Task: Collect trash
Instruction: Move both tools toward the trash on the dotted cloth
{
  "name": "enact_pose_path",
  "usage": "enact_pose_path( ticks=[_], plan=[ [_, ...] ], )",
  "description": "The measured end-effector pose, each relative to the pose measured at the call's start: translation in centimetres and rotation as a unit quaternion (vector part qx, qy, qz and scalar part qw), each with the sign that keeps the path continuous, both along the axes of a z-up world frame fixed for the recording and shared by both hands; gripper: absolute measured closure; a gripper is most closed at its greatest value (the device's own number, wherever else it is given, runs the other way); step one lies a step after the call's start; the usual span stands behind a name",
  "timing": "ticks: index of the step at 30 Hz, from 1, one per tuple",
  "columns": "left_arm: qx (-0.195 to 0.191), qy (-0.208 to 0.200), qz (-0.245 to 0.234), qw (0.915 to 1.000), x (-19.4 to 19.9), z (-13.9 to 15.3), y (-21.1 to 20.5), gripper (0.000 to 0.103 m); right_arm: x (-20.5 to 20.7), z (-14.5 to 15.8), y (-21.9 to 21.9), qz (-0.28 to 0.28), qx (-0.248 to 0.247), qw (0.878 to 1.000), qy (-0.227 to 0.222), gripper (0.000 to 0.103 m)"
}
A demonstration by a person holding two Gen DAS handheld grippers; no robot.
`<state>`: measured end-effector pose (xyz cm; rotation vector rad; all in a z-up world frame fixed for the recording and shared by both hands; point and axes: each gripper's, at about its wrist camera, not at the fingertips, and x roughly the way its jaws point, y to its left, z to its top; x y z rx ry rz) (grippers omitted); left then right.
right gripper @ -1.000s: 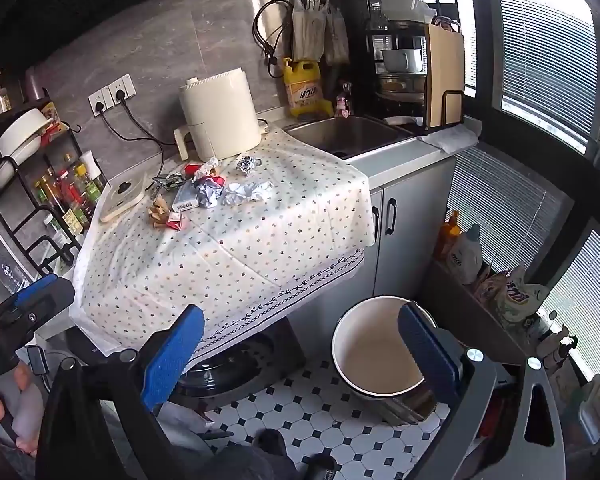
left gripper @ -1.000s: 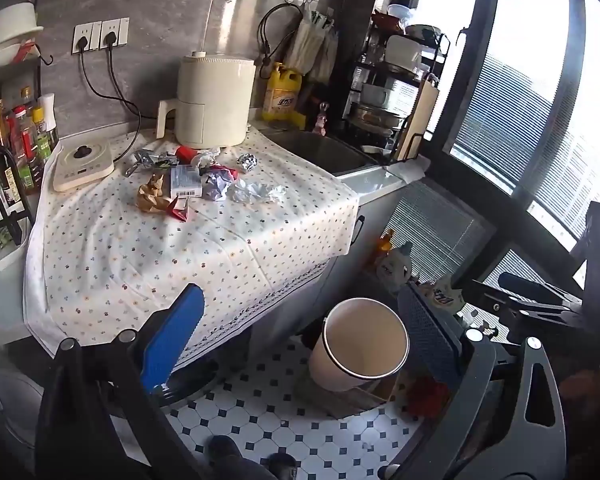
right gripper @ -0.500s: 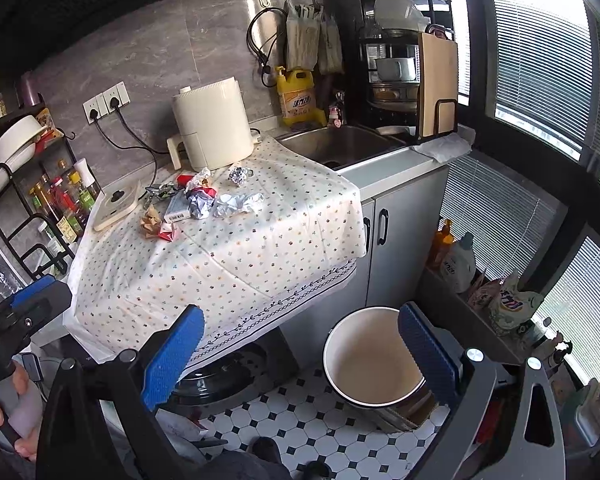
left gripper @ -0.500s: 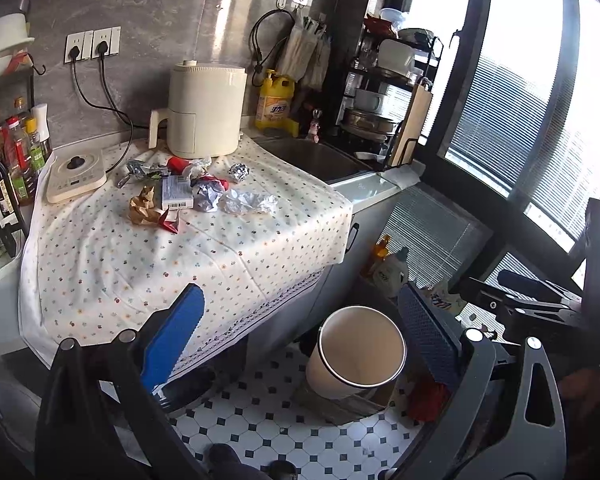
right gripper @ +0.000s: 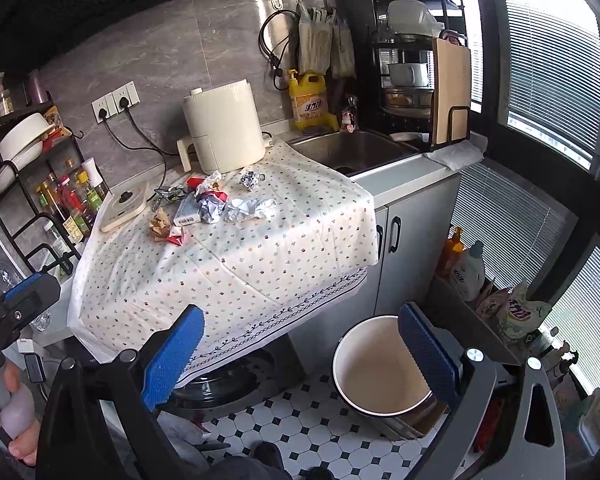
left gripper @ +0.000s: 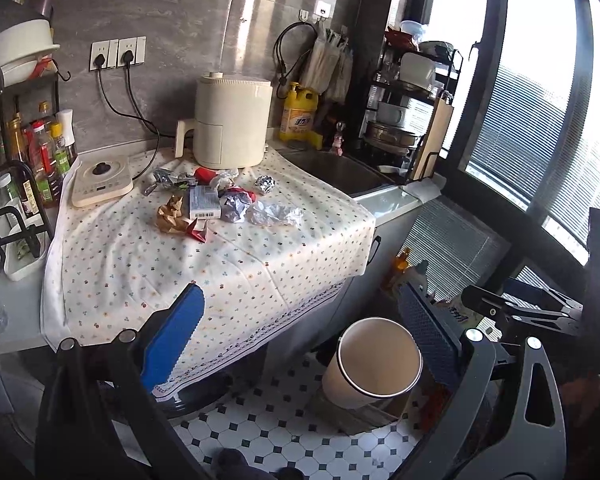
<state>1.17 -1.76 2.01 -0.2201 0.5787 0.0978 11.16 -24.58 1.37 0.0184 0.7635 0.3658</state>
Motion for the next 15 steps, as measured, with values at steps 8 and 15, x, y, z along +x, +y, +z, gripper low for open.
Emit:
enact_pose_path(
  ticks=[8, 15],
  plan=[
    [0.002, 0.001, 0.01, 0.9999, -0.15, 0.21, 0.26, 0.006, 0.1, -0.18, 0.12, -0.01, -0.006, 1.0, 0.0, 0.008],
    [0.003, 0.001, 0.011, 0.9999, -0.4, 0.34, 0.35, 0.006, -0.12, 0.07, 0.25, -0.004, 0.005, 1.0, -0.003, 0.008]
  ],
)
